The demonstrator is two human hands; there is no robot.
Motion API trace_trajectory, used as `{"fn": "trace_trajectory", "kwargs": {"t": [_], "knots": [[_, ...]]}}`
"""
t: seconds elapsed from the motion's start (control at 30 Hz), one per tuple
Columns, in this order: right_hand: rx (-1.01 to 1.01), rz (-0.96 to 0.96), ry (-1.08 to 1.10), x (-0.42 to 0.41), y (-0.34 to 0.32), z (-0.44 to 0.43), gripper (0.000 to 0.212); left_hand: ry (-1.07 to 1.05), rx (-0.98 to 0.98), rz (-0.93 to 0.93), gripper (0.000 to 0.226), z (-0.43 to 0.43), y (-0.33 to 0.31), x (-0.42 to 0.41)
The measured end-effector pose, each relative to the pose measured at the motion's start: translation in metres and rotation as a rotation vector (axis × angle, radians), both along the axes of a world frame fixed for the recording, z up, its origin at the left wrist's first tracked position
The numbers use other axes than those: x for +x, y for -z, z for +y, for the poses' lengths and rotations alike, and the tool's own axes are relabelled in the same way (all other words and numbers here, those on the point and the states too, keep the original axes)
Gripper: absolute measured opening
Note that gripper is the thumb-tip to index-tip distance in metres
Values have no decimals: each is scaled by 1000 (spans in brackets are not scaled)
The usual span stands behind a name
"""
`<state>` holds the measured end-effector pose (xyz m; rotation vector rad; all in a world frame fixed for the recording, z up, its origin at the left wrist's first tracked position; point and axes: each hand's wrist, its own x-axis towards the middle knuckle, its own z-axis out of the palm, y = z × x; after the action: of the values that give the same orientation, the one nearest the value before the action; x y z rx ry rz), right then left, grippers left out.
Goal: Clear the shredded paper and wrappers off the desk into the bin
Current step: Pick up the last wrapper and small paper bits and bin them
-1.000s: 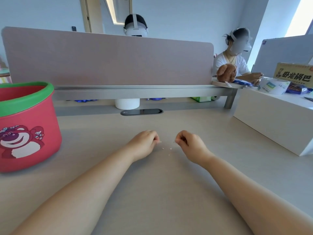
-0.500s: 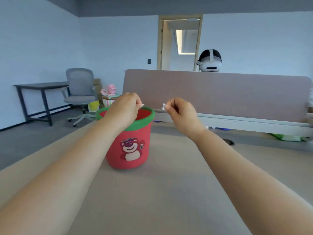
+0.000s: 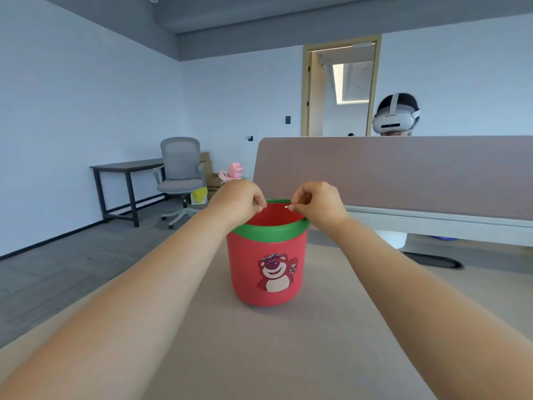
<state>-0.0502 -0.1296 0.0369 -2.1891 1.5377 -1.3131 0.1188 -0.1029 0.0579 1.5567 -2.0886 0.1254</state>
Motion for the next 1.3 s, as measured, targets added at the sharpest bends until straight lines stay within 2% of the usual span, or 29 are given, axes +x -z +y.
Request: {"fn": "trace_trajectory", "kwargs": {"t": [0.07,0.17,0.33,0.57,0.77,0.87,1.03,1.17,1.3], "knots": [[7,20,2,1,0,-1,4,-8,-27,15,13,3,1,0],[14,92,15,5,1,1,13,-30,-41,41,10,6,2,2],[51,239,-12,6,4,4,32,-67,-81,19,20,8,6,0],[-98,127,22,-42,15,30,34,78,-241,147,18,11,14,-37],[-42,26,174,-143,43,75,23,288,-342,138,19,21,37,-120],[24,-17,308,-196,63,102,17,374,-269,137,19,24,62,-161],[182,23,521,-272,112,147,14,544,36,36,24,31,114,-233],[339,30,537,-298,142,159,17,657,239,-119,27,36,147,-266],[412,53,484,-294,156,148,16,706,284,-188,29,39,176,-263]]}}
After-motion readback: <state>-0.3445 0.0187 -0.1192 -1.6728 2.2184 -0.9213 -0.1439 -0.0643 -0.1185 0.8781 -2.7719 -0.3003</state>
